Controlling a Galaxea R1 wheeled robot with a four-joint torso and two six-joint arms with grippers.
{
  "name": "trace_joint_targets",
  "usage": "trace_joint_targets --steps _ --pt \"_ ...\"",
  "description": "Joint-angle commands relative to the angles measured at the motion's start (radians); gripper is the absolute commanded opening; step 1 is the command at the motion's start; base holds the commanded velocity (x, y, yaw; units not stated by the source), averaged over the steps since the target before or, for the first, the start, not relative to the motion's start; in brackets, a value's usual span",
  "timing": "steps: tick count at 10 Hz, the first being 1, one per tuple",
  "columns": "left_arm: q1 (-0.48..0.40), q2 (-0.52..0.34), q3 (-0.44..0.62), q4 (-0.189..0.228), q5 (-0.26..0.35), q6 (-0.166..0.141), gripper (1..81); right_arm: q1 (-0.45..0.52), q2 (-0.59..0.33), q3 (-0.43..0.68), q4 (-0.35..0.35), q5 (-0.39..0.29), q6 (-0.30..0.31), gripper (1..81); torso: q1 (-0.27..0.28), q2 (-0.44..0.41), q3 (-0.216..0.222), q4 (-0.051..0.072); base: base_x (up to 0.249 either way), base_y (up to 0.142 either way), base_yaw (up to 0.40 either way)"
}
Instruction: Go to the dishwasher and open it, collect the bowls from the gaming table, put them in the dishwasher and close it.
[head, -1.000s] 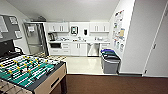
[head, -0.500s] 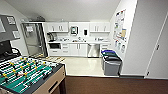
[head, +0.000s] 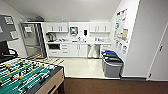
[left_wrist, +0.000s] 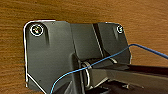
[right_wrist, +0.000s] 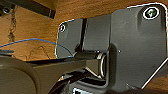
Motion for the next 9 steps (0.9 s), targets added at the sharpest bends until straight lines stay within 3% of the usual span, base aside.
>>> trace_joint_targets --steps 1,9 --pt "-0.06 -0.015 0.008 0.002 0.052 0.009 81.1 0.059 -0.025 0.008 -0.004 -0.054 -0.002 81.1 0.0 0.0 0.0 0.0 0.161 0.0 0.0" --pt "-0.059 -0.01 -0.147 -0.006 0.052 0.006 81.1 0.046 0.004 -0.202 0.006 -0.053 0.007 81.1 0.0 0.0 0.0 0.0 0.156 0.0 0.0"
